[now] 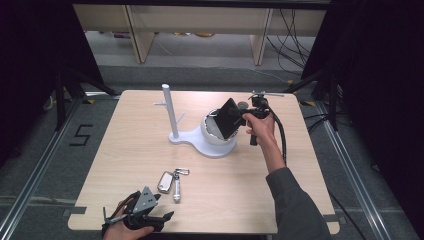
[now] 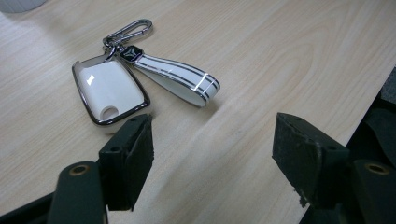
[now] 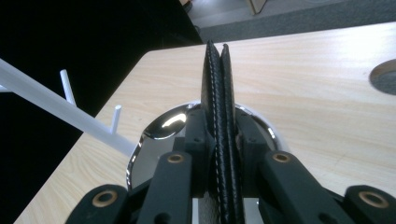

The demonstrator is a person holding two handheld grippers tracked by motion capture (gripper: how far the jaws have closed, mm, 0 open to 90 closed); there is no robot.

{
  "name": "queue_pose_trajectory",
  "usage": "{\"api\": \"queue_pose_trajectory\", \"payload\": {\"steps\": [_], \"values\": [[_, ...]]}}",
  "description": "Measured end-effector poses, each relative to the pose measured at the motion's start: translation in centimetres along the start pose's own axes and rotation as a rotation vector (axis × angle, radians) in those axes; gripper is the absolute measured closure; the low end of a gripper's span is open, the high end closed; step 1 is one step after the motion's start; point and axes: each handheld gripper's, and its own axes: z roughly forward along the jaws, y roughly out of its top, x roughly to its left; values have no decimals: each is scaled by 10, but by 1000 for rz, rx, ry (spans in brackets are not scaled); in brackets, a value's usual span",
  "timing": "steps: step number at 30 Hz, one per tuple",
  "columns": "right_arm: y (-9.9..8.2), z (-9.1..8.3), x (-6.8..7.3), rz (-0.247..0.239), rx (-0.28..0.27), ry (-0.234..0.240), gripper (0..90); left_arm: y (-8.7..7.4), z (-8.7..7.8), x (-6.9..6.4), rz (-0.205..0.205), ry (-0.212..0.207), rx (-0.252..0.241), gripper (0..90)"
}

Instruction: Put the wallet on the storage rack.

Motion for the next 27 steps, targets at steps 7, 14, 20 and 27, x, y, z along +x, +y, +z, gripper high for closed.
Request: {"api": "queue_pose_trajectory", "payload": {"steps": [7, 14, 20, 27], "values": [[-6, 13, 2, -10, 22, 3, 750, 0, 0, 0, 21, -8, 15, 290], [0, 2, 8, -25, 30, -64, 541, 0, -1, 1, 2, 9, -7, 288], [4, -16, 5, -161, 45, -161, 519, 0, -1, 1, -20, 6, -24, 286], [-3, -42, 11, -206, 14, -200, 444, 0, -3, 5, -12, 23, -17, 283]]}}
